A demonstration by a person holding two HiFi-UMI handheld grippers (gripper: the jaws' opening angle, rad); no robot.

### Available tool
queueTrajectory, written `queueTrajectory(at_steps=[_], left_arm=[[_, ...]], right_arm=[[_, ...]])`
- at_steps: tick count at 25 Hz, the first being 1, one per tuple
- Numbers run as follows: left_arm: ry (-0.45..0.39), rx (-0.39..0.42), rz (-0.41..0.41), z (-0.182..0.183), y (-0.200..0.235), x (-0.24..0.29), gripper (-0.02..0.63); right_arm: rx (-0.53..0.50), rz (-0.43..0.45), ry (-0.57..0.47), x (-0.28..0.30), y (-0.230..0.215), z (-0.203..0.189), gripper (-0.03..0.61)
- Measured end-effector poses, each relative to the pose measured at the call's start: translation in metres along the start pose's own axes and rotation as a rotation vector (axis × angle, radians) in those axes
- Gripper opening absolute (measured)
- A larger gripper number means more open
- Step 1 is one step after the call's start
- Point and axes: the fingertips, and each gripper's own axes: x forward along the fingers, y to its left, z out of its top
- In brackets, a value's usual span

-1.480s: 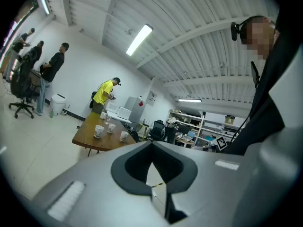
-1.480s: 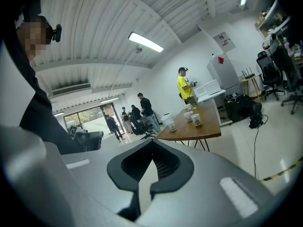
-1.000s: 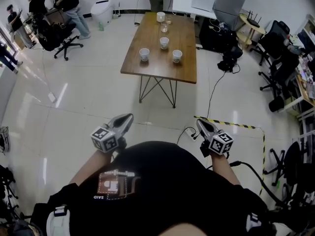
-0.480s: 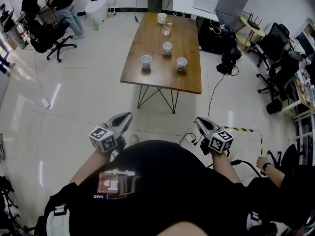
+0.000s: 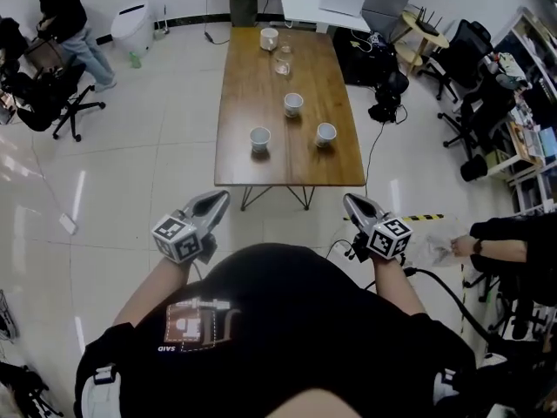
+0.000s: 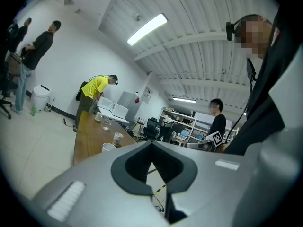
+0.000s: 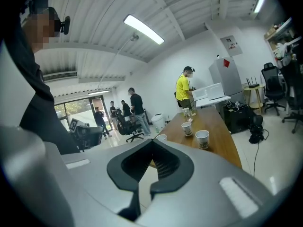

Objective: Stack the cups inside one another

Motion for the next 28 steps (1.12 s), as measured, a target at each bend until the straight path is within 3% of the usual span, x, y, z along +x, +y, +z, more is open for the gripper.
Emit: queueTrajectory(at_steps=[8, 15, 21, 25, 28], left_arm=[[0.017, -0.017, 0.030, 0.005, 0.039, 0.051, -0.006], [-0.015, 0.015, 0.178, 0.020, 0.044, 0.121, -0.006], [-0.040, -0.007, 0.291, 0.024, 0.045, 0.160, -0.006], [-0.026, -0.014, 0.316, 0.022, 0.047, 0.172, -0.006], [-0.014, -0.023, 0.309, 0.025, 0.062, 0.178, -0.006]], right_arm=[[-0.020, -0.009, 0.035, 0.041, -0.057, 0.017, 0.014], [-0.094, 0.129, 0.095, 0.095, -0.145, 0.040, 0.038], [-0.209, 0.277, 0.159, 0.146, -0.188, 0.061, 0.067], [-0.303, 0.328, 0.232, 0.166, -0.190, 0.046, 0.087], [-0.432, 0.340, 0.310, 0.183, -0.184, 0.031, 0.109]])
